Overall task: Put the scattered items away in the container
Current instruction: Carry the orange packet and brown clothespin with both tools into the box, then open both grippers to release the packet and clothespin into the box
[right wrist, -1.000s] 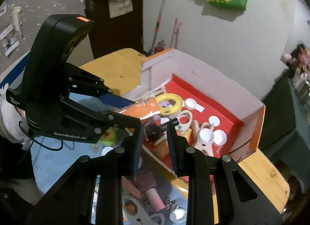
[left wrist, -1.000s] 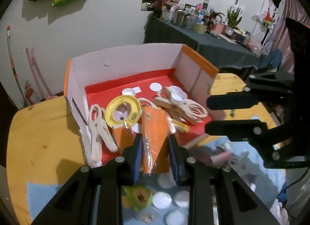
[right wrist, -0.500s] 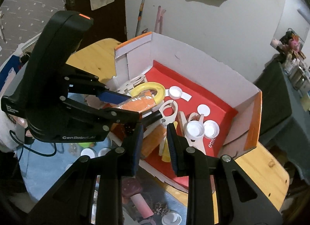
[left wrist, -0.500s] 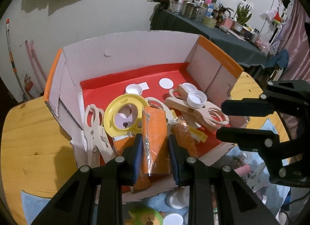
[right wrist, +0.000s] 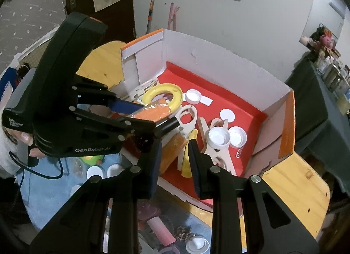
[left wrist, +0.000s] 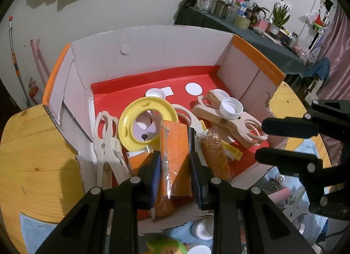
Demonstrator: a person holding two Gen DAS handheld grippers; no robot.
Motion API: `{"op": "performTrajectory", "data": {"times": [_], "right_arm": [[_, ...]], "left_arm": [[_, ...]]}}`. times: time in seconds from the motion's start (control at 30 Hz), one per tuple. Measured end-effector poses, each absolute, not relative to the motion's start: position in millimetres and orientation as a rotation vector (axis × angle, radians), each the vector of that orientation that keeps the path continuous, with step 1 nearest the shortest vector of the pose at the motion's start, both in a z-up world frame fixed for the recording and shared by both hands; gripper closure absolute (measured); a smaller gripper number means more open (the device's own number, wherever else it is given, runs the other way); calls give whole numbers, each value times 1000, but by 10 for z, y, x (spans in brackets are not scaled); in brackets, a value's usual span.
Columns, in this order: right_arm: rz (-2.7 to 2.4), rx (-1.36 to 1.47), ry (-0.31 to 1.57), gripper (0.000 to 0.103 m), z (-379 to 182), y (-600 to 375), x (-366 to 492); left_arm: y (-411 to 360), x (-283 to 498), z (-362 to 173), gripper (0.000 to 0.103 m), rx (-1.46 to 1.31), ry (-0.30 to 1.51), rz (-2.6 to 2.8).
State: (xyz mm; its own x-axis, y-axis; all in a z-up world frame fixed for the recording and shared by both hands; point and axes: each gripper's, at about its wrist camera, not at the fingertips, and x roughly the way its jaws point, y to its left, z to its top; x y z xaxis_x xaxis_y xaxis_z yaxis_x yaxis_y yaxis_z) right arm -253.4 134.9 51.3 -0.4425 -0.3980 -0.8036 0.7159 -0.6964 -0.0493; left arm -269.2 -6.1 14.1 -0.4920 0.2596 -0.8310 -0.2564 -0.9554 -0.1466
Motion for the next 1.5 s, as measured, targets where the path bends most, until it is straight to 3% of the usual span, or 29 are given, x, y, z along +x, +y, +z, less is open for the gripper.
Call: {"op": "performTrajectory", "data": {"times": [0.8,1.13,1.17,1.23,1.27,1.5], "right_arm": [[-2179,1069,530,79,463,1302,-2465],[-2199,1096,503,76,444,1359,-2418],[-2203,1096,505,73,444,1366,-2409],[-2213,1096,501,51,451,1390,-2390],[-2216,1093,492,34,457,1401,-2378],[-2237,1054,507,33,536,1492,-2178]], "left_arm": [[-94,-2723,47,74,-1410,-16,2492],[-93,-2708,55,60,-1418,-28,2491],[-93,-2702,62,59,-1417,-30,2491],[-90,-2691,74,57,-1416,-31,2493],[-87,-2683,85,54,-1413,-30,2494],[-127,-2581,189,50,-1396,-31,2517]]}}
